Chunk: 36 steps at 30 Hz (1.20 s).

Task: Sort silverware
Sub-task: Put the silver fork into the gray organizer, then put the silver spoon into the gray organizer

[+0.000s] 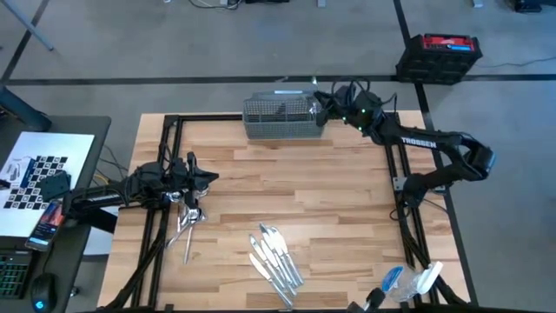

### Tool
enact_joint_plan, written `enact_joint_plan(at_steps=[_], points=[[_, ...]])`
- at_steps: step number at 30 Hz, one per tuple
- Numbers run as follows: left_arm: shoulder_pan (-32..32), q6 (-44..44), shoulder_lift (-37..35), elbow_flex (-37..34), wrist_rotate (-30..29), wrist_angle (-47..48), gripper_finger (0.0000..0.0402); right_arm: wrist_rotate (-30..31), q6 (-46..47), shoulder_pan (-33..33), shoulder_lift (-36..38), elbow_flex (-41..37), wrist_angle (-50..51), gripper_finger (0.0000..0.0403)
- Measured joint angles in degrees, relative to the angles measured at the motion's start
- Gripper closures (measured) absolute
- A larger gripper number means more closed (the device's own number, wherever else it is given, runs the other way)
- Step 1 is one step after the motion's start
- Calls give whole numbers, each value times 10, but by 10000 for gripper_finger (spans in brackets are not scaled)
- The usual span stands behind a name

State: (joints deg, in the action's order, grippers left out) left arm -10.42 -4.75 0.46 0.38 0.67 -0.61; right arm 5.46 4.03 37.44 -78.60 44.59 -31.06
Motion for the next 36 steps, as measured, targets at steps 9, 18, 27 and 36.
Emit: enact_joint_plan(at_steps=[9,18,27,36], points=[[0,0,0,0,0,0,402,-6,0,23,-52,-11,-25,396],[0,0,0,0,0,0,402,-2,0,50,-51,-10,27,353],[0,0,0,0,0,0,402,-12,-6,62,-18,2,74,269],[0,0,0,0,0,0,402,-16,-9,-53,134,29,122,215]])
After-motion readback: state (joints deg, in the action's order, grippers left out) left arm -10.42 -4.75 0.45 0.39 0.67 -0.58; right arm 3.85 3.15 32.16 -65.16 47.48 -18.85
